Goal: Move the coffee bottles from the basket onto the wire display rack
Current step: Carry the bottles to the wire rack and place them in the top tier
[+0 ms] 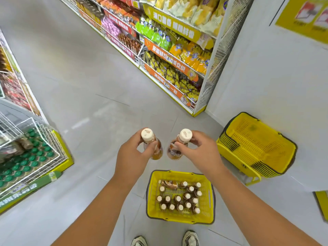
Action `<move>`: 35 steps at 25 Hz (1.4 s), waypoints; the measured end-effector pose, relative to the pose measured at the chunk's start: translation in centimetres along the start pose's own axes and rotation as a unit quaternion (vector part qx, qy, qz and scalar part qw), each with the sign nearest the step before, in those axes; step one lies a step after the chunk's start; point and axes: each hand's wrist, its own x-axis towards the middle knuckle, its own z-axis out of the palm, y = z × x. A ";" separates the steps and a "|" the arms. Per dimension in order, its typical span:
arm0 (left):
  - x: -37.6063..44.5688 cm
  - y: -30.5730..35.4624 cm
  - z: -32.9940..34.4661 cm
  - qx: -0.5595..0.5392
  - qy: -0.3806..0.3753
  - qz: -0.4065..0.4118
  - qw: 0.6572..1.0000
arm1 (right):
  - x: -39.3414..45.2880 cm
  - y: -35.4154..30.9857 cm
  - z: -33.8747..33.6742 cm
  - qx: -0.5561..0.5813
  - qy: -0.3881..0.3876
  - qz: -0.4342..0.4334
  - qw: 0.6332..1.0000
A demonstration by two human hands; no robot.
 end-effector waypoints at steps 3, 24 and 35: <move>-0.5 4.8 -3.1 -0.009 0.005 0.034 0.999 | -0.2 -6.0 -2.2 0.013 -0.020 -0.018 1.000; -7.6 22.8 -22.1 -0.041 0.203 0.040 0.978 | -1.1 -32.7 -5.5 0.053 -0.164 -0.189 0.967; -13.3 17.7 -39.7 -0.023 0.321 -0.009 0.947 | -4.2 -43.6 11.1 0.067 -0.255 -0.240 0.934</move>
